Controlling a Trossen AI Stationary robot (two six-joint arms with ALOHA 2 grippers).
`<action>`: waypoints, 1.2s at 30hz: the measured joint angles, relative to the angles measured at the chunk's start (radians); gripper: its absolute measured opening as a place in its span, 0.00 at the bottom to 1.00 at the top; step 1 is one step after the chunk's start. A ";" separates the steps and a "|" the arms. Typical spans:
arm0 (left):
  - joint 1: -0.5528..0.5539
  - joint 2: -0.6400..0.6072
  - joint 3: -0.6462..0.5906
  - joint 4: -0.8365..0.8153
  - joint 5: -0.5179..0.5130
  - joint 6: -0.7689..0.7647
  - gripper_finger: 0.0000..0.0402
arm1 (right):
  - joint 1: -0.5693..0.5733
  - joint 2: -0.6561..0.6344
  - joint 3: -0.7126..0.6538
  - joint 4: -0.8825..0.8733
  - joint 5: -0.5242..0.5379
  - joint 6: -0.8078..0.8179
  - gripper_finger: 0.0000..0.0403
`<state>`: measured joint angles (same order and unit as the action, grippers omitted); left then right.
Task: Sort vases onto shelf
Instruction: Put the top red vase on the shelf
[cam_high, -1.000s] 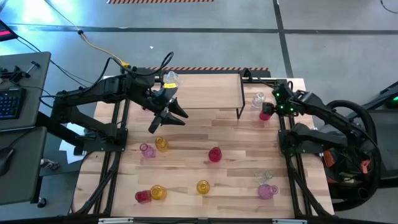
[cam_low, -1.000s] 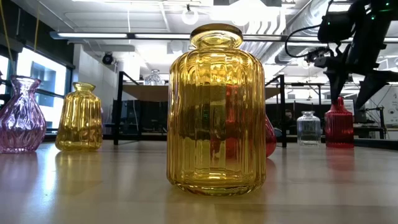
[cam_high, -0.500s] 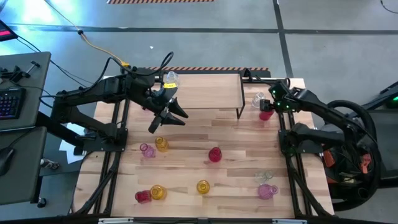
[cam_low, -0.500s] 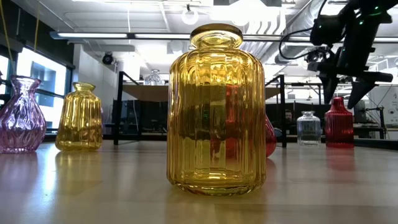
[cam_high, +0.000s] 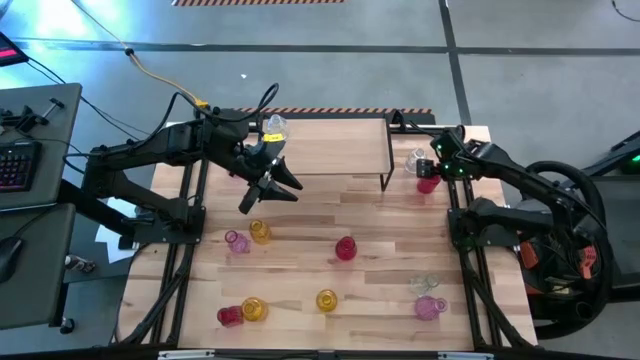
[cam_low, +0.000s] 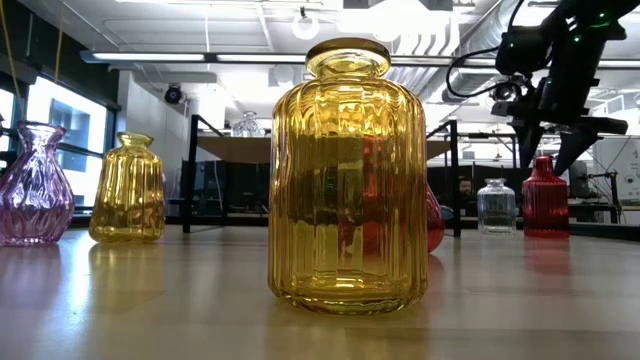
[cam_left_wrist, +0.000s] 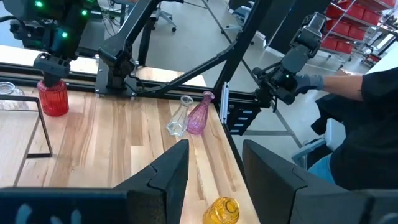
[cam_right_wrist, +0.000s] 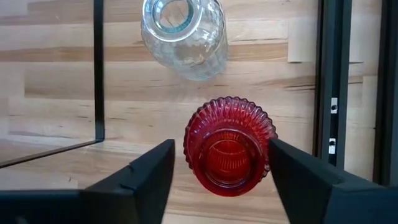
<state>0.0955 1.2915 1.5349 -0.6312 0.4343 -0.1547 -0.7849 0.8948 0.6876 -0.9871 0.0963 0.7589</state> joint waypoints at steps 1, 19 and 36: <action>0.000 0.000 0.000 0.000 0.000 0.000 0.35 | 0.000 0.000 0.000 0.000 0.000 0.000 0.53; 0.000 0.000 0.000 0.000 0.000 0.019 0.35 | 0.000 0.001 0.013 -0.023 -0.004 0.000 0.26; 0.000 0.000 0.000 0.000 0.000 0.028 0.35 | 0.004 0.000 0.295 -0.251 -0.027 -0.046 0.24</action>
<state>0.0953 1.2915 1.5349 -0.6315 0.4339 -0.1268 -0.7807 0.8951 0.9826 -1.2383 0.0692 0.7127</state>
